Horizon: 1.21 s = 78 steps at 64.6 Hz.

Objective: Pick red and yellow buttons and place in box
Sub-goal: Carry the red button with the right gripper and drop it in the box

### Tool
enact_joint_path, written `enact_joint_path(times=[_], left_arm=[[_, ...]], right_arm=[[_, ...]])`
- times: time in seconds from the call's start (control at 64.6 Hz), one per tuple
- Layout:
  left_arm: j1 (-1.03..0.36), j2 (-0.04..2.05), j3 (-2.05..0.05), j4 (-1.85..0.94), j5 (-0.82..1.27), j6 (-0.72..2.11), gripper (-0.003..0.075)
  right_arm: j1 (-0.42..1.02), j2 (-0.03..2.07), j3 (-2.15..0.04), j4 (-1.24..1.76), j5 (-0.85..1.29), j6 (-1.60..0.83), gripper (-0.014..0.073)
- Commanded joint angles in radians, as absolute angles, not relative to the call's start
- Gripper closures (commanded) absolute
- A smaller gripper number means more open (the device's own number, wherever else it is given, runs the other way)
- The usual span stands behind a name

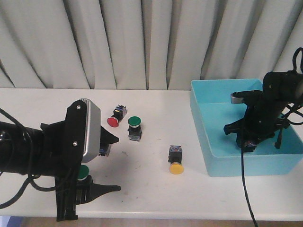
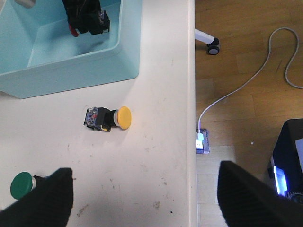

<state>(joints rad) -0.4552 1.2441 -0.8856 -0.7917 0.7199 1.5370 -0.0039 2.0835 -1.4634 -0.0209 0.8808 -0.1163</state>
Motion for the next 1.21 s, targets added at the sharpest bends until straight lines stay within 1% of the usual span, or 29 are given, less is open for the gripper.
enact_joint_path(times=[0.0,0.139,0.309,0.433,0.588,0.743,0.866,1.006,1.191], left_arm=[[-0.459,1.224,-0.908,-0.835,0.691,1.527,0.0130],[-0.459,1.224,-0.908,-0.835,0.691,1.527,0.0130],[-0.459,1.224,-0.908,-0.835,0.691,1.527,0.0130],[-0.459,1.224,-0.908,-0.835,0.691,1.527,0.0130],[-0.459,1.224,-0.908,-0.835,0.696,1.527,0.0130],[-0.459,1.224,-0.908,-0.835,0.697,1.524,0.0130],[-0.459,1.224,-0.908,-0.835,0.697,1.524,0.0130],[-0.459,1.224,-0.908,-0.835,0.695,1.524,0.0130],[-0.459,1.224,-0.908,-0.835,0.693,1.524,0.0130]], right_arm=[[-0.008,2.042,-1.493,-0.041,0.862,-0.113,0.0348],[-0.008,2.046,-1.493,-0.041,0.863,-0.113,0.0314],[-0.007,2.046,-1.493,-0.041,0.862,-0.113,0.0199],[-0.007,2.046,-1.493,-0.041,0.852,-0.117,0.0153],[-0.007,2.035,-1.505,-0.041,0.867,-0.117,0.0153],[-0.006,1.951,-1.506,0.000,0.915,-0.132,0.0154],[-0.006,1.837,-1.504,0.053,0.976,-0.163,0.0158],[0.008,1.667,-1.440,0.099,0.980,-0.198,0.0165],[0.116,1.407,-1.252,0.103,0.933,-0.205,0.0168]])
